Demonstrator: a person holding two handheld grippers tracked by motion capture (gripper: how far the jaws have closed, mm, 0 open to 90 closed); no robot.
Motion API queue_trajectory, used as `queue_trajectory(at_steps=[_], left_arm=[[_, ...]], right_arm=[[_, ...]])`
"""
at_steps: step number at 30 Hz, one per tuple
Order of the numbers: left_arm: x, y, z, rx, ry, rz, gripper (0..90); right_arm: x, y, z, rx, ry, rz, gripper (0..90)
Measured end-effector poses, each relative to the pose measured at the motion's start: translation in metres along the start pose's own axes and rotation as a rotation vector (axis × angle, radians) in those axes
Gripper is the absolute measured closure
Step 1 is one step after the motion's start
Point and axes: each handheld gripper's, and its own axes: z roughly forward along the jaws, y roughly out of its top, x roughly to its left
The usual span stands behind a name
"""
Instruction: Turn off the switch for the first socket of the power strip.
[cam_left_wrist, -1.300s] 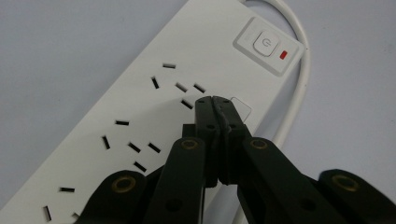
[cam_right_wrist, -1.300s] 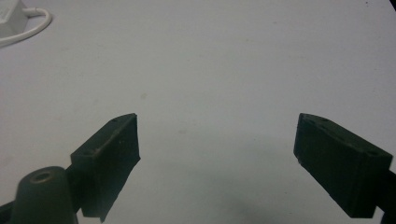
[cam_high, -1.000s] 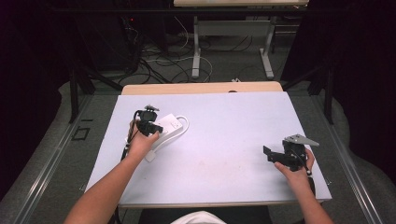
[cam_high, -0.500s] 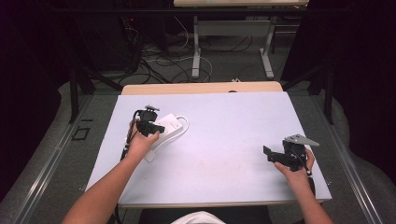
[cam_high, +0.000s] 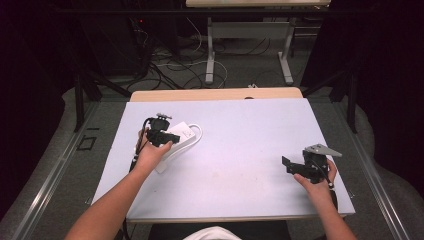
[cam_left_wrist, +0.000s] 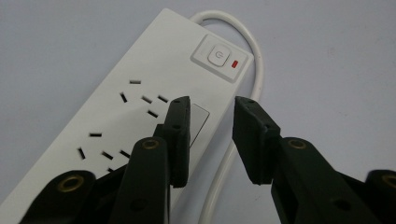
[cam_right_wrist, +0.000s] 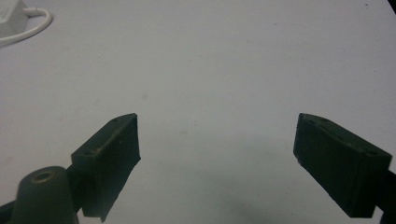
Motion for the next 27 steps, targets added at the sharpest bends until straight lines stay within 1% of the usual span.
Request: queue_trajectory(at_steps=[4, 7, 9, 10, 11, 14, 15, 17, 20, 22, 25, 27], left_arm=[[-0.003, -0.001, -0.002, -0.011, -0.016, 0.001, 63.6], [-0.006, -0.001, -0.003, -0.028, -0.022, 0.029, 60.8], [-0.008, -0.002, -0.004, -0.035, -0.025, 0.039, 58.9], [-0.009, -0.002, -0.005, -0.043, -0.029, 0.043, 58.0], [-0.009, -0.002, -0.006, -0.046, -0.036, 0.055, 57.4], [-0.013, -0.002, -0.008, -0.064, -0.039, 0.062, 53.7], [-0.013, -0.002, -0.009, -0.062, -0.034, 0.071, 52.5], [-0.014, -0.002, -0.011, -0.078, -0.040, 0.082, 49.6], [-0.017, -0.002, -0.013, -0.085, -0.047, 0.091, 45.4], [-0.018, -0.002, -0.014, -0.089, -0.044, 0.097, 43.2], [-0.020, -0.001, -0.016, -0.100, -0.048, 0.120, 40.7], [-0.022, -0.002, -0.018, -0.101, -0.052, 0.126, 39.8]], right_arm=[[0.000, 0.000, 0.000, 0.002, 0.001, 0.004, 13.6], [0.001, 0.000, 0.000, 0.002, 0.001, 0.003, 13.6], [0.001, 0.000, 0.000, 0.001, 0.001, 0.003, 13.6], [0.001, 0.000, 0.000, 0.002, 0.001, 0.003, 13.6], [0.000, 0.000, 0.000, 0.001, 0.001, 0.003, 13.6], [0.001, 0.000, 0.000, 0.000, 0.001, 0.003, 13.6], [0.001, 0.000, 0.000, 0.001, 0.001, 0.002, 13.6], [0.001, 0.000, 0.000, 0.000, 0.001, 0.003, 13.6], [0.001, 0.000, 0.000, 0.001, 0.000, 0.004, 13.6], [0.001, 0.000, 0.000, 0.000, 0.000, 0.004, 13.6], [0.001, 0.000, 0.000, 0.001, 0.001, 0.003, 13.6], [0.001, 0.000, 0.000, 0.001, 0.000, 0.003, 13.6]])
